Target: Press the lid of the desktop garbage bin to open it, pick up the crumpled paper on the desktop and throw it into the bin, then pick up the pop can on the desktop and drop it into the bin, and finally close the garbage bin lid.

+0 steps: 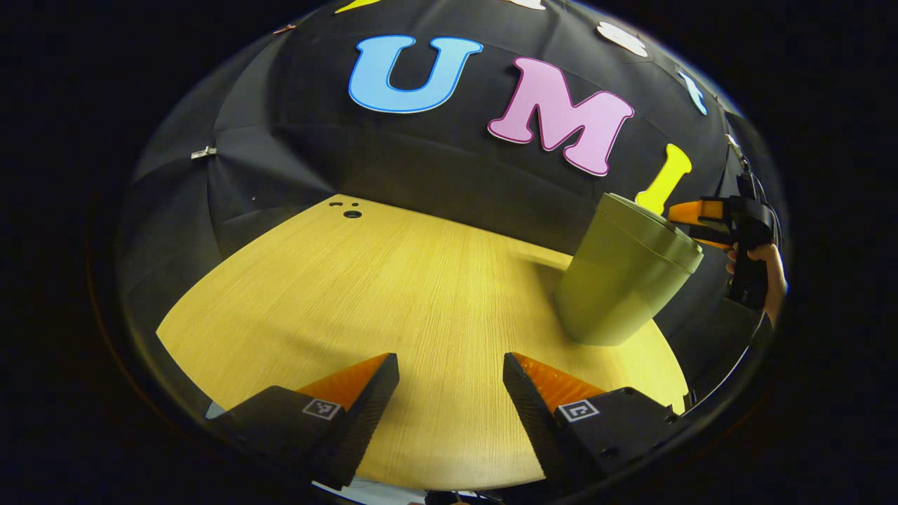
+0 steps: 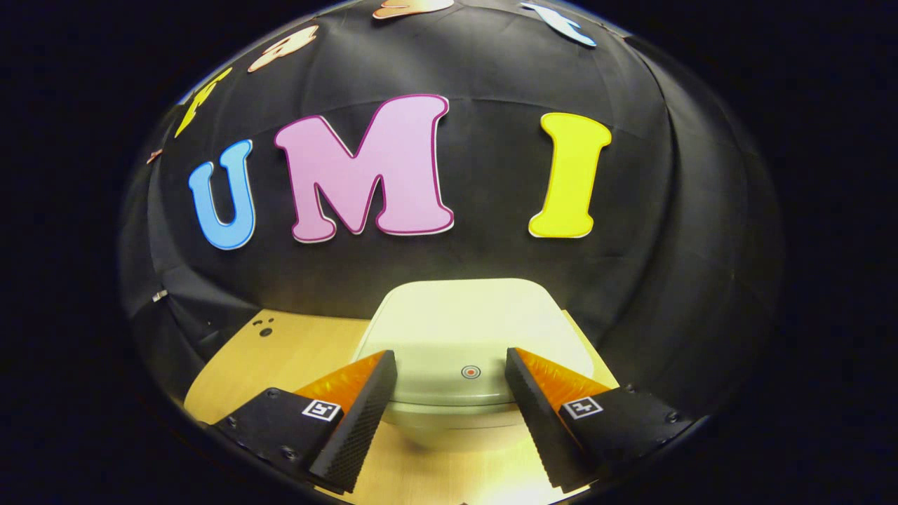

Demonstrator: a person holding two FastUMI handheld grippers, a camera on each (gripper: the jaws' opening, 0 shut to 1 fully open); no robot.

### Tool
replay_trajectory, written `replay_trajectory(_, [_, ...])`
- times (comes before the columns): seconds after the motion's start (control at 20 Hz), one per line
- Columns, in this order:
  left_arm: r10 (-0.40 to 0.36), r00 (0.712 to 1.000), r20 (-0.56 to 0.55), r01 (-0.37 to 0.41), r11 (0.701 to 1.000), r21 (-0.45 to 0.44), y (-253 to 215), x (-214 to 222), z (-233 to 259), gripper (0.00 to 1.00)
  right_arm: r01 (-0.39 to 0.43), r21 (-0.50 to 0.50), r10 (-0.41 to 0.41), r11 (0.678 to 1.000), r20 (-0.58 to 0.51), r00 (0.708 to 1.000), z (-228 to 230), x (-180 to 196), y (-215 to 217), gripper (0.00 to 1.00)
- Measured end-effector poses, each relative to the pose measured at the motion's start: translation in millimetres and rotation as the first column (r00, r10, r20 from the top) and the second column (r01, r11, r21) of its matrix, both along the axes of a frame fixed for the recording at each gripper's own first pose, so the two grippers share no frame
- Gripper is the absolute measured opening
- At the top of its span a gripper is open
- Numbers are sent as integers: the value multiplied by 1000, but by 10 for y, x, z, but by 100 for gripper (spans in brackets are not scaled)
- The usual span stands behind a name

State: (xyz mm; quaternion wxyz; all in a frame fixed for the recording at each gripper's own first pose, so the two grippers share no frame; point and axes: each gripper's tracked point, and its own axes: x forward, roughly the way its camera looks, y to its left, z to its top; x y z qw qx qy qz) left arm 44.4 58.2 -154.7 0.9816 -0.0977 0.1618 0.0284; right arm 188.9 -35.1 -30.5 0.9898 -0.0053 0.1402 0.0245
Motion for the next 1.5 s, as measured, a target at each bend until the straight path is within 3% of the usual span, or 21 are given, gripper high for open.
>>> replay_trajectory(0.65, [-12, 1000, 6, 12, 1000, 23, -79, -117, -37, 96, 19, 9, -19, 1000, 31, 999, 81, -33, -17, 98])
replay_trajectory(0.9, [-49, 995, 92, 42, 997, 71, -181, -22, 374, 96, 19, 80, -30, 997, 131, 991, 380, -279, 19, 98])
replay_trajectory(1.2, [-92, 964, 248, 61, 990, 131, -378, -64, 1125, 96, -36, -19, 39, 999, 215, 976, 532, -791, 186, 100])
replay_trajectory(1.4, [-33, 930, 366, -48, 976, 212, -289, -152, 1623, 96, -51, -36, 59, 998, 262, 963, 440, -1105, 402, 99])
replay_trajectory(1.5, [-40, 916, 399, -51, 976, 213, -373, -177, 1749, 96, -77, -41, 85, 996, 252, 964, 322, -1266, 534, 99])
